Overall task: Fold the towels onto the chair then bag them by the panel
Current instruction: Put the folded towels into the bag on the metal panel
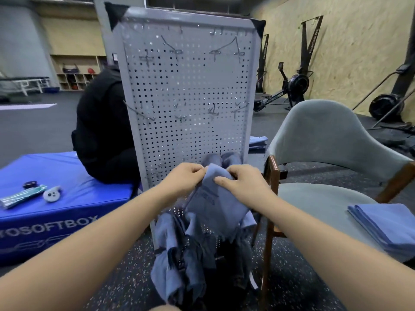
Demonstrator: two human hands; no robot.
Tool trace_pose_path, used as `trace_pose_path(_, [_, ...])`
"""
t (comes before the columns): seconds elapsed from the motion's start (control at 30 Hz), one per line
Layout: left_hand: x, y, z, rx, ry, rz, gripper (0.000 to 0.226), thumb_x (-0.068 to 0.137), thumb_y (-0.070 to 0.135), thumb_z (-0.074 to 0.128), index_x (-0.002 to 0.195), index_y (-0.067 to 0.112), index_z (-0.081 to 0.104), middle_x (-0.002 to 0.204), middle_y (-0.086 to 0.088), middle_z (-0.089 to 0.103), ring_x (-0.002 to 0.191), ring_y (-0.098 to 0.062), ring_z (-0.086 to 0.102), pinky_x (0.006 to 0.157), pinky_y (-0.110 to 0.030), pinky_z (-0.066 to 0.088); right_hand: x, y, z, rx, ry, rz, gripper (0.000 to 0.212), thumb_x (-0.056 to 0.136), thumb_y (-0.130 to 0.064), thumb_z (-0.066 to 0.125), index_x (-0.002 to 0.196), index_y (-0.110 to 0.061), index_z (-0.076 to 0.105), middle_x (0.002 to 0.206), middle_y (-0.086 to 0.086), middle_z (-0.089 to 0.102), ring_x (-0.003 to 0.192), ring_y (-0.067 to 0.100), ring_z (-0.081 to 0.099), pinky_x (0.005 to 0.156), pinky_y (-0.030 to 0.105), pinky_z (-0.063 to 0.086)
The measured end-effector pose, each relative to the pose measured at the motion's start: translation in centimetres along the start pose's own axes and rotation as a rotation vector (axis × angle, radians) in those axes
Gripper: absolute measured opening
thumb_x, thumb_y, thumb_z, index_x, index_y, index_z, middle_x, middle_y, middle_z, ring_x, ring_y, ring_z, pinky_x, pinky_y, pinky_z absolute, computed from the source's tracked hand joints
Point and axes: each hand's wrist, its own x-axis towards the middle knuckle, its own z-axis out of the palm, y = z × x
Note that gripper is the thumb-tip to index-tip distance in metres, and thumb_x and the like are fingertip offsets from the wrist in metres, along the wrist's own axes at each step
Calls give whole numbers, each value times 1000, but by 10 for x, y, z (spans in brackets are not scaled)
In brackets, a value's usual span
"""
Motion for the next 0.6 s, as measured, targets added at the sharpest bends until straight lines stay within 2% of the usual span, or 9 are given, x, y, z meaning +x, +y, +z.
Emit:
trace_pose_path(0.1, [-3, -10, -17, -156, -132, -123, 38, 105, 44, 52, 104, 21, 83, 101, -1, 83, 92, -25, 79, 83, -38, 62, 15, -18, 21, -29, -24, 34, 51, 94, -43, 71, 63, -13, 44, 60, 0, 48, 58, 13, 42, 53, 36, 28])
trace_pose_path(0.17, [-2, -18, -26, -299, -76, -205, 40, 104, 45, 53, 110, 20, 83, 107, -10, 82, 100, -29, 78, 99, -48, 60, 22, -27, 34, -70, -40, 61, 51, 96, -42, 70, 62, -16, 43, 61, -1, 49, 59, 11, 44, 51, 33, 27])
trace_pose_path(0.2, [-1, -23, -29, -327, -69, -227, 42, 103, 47, 53, 109, 18, 84, 109, -12, 82, 98, -28, 77, 98, -48, 57, 25, -30, 40, -90, -50, 70, 51, 97, -43, 70, 62, -17, 44, 62, -1, 50, 60, 12, 45, 50, 33, 26])
trace_pose_path(0.27, [-1, -31, -36, -265, -130, -202, 39, 103, 48, 56, 104, 22, 85, 105, -7, 83, 93, -20, 77, 94, -40, 58, 31, -34, 53, -115, -81, 76, 52, 98, -46, 71, 65, -16, 45, 63, 1, 51, 62, 17, 48, 50, 33, 27])
trace_pose_path(0.3, [-2, -33, -37, -221, -143, -175, 34, 103, 45, 59, 100, 23, 85, 103, -3, 83, 93, -15, 77, 98, -37, 59, 34, -35, 59, -119, -98, 79, 52, 97, -47, 72, 65, -15, 46, 63, 2, 51, 62, 21, 50, 50, 34, 28])
trace_pose_path(0.37, [1, -44, -41, -162, -126, -133, 29, 101, 42, 66, 98, 18, 83, 107, -8, 81, 99, -19, 75, 108, -45, 54, 37, -36, 71, -122, -133, 100, 52, 95, -49, 74, 66, -15, 46, 64, 3, 52, 64, 25, 53, 50, 34, 30])
trace_pose_path(0.43, [5, -51, -43, -134, -118, -117, 28, 97, 45, 71, 100, 20, 83, 109, -16, 78, 98, -28, 73, 99, -46, 55, 39, -36, 78, -102, -147, 127, 50, 93, -48, 75, 67, -15, 48, 65, 4, 53, 63, 25, 53, 50, 33, 30])
trace_pose_path(0.5, [12, -55, -48, -97, -96, -95, 25, 95, 47, 74, 96, 24, 83, 107, -21, 76, 88, -26, 67, 88, -46, 52, 41, -35, 83, -62, -117, 151, 47, 90, -49, 76, 68, -16, 50, 65, 2, 54, 61, 21, 52, 50, 33, 30])
trace_pose_path(0.6, [26, -51, -55, -73, -11, -31, 12, 98, 36, 76, 101, 27, 83, 101, 0, 82, 102, -21, 75, 98, -45, 56, 51, -36, 86, -13, -26, 150, 40, 88, -50, 75, 78, -16, 57, 72, -1, 61, 66, 19, 57, 51, 33, 34])
